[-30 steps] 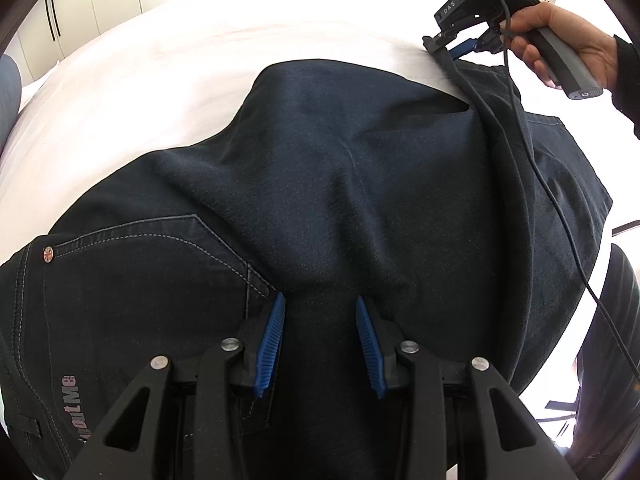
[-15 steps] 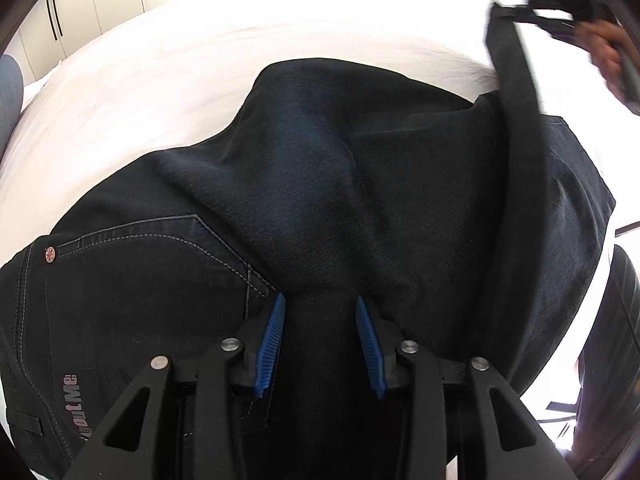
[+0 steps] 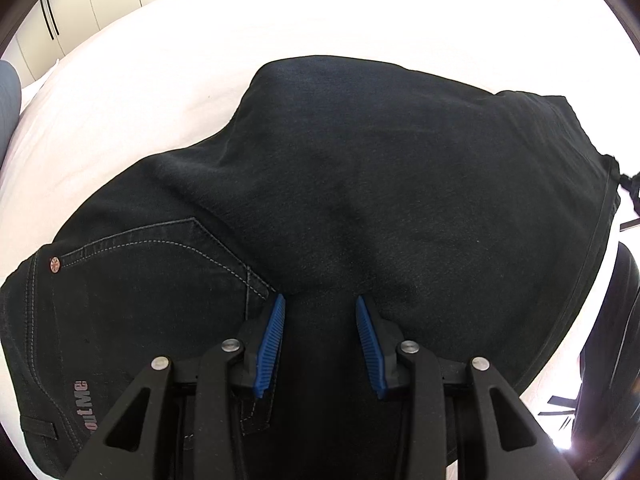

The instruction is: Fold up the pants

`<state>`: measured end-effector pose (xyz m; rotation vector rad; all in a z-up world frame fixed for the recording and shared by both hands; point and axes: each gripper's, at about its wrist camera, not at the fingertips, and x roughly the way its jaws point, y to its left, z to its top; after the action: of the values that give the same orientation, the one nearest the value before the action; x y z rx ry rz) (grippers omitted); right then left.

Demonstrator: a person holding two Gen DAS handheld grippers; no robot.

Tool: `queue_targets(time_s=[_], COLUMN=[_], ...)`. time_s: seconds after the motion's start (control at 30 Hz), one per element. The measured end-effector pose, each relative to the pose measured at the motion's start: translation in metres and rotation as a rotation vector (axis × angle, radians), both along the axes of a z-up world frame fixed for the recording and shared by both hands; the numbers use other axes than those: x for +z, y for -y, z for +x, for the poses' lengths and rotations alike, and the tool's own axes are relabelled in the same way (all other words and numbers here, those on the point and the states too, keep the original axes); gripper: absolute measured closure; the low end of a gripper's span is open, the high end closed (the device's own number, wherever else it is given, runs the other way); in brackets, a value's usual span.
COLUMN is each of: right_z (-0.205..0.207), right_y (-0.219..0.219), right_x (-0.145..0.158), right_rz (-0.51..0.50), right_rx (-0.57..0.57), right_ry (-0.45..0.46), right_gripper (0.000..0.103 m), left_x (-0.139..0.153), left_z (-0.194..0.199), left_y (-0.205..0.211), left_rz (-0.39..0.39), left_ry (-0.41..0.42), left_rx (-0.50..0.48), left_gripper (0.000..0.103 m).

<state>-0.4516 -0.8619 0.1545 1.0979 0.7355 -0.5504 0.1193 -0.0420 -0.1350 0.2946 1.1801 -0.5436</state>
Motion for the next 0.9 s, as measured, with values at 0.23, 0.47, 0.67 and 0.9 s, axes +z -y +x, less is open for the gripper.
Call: queue_targets(time_s=[0.23,0.47,0.67,0.9], right_z=[-0.031,-0.065,-0.073,-0.069], right_y=[0.003,0.014,0.019,0.021], right_x=[-0.023,-0.037,-0.060,-0.083], right_rz=[0.062,0.165,0.195,0.206], right_rx=[-0.050,-0.079,-0.104,-0.103], right_ry=[0.051,0.110,0.050,0.061], right_gripper=[0.103,0.103,0.103,0.103], left_x=[0.005,0.007,0.005,0.001], left_z=[0.001,0.002,0.009,0.011], left_y=[0.012,0.020,0.017,0.010], left_rz=[0.032,0.049,0.051,0.055], left_ry=[0.013,0.004,-0.010,-0.029], left_rx=[0.020,0.004,-0.027,-0.060], left_gripper=[0.058,0.057,0.057,0.057])
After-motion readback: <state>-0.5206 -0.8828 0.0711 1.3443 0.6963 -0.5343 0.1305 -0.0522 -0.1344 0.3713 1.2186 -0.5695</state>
